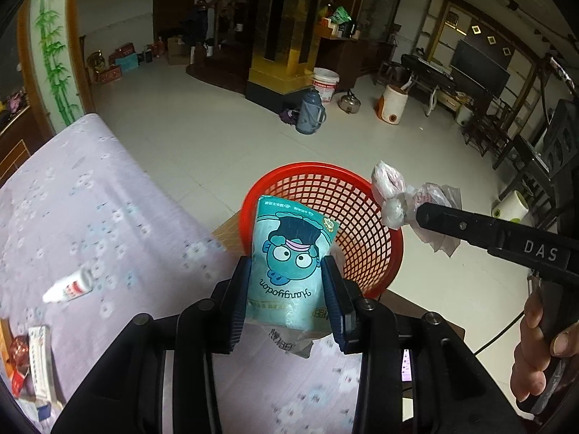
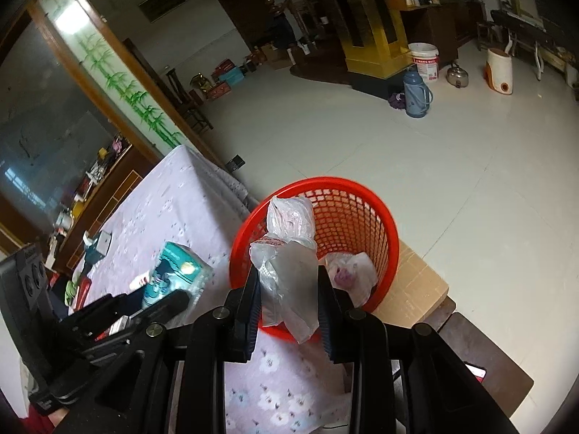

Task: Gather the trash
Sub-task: 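Open the right gripper over the basket while the left releases the wipes packet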

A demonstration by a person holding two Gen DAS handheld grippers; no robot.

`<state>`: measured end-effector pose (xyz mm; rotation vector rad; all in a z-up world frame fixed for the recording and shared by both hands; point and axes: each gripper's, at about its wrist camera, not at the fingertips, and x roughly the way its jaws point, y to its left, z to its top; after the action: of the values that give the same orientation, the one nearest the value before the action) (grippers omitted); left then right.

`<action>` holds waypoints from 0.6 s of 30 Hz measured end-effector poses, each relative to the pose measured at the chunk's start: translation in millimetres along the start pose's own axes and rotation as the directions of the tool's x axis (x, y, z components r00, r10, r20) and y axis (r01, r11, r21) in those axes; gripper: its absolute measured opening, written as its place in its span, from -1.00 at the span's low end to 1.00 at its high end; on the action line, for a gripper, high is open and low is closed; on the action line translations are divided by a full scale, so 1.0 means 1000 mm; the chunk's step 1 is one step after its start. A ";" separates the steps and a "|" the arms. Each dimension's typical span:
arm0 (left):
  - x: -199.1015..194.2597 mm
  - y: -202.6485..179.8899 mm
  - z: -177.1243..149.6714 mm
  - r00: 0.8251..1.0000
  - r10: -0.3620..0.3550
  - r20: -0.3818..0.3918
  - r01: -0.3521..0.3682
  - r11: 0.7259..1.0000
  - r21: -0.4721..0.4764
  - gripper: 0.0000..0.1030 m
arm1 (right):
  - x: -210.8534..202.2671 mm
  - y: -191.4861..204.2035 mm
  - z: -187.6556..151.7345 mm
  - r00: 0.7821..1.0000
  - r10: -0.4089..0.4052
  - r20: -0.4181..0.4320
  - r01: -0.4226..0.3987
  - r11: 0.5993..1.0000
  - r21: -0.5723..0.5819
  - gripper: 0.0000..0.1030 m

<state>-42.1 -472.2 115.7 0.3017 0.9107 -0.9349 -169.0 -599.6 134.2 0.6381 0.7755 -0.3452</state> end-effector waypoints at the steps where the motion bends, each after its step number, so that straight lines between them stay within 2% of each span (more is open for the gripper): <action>1: 0.006 -0.002 0.004 1.000 -0.001 -0.005 0.001 1.000 0.002 -0.30 | 0.002 -0.002 0.004 1.000 -0.004 0.002 0.004 1.000 0.002 -0.40; 6: 0.023 -0.011 0.019 1.000 0.005 -0.004 -0.005 1.000 0.014 -0.24 | 0.012 -0.007 0.024 1.000 -0.015 0.012 0.016 1.000 -0.012 -0.38; 7: 0.025 -0.012 0.022 1.000 0.010 0.003 -0.010 1.000 0.017 -0.12 | 0.014 -0.008 0.029 1.000 -0.020 0.014 0.021 1.000 -0.013 -0.37; 9: 0.029 -0.013 0.028 1.000 0.021 0.004 -0.021 1.000 0.011 0.03 | 0.016 -0.010 0.035 1.000 -0.021 0.011 0.021 1.000 -0.010 -0.20; 14: 0.024 -0.009 0.031 1.000 0.015 0.013 -0.015 1.000 -0.018 0.11 | 0.010 -0.007 0.043 0.999 -0.026 0.038 0.027 0.999 -0.040 -0.03; 18: 0.017 -0.003 0.027 1.000 0.026 0.016 -0.026 0.999 -0.038 0.12 | 0.007 -0.001 0.039 0.999 -0.024 0.033 0.026 0.998 -0.060 -0.02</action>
<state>-25.1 -499.1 119.3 0.2729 0.9064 -0.8943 -144.0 -626.0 149.5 0.5650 0.7614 -0.3526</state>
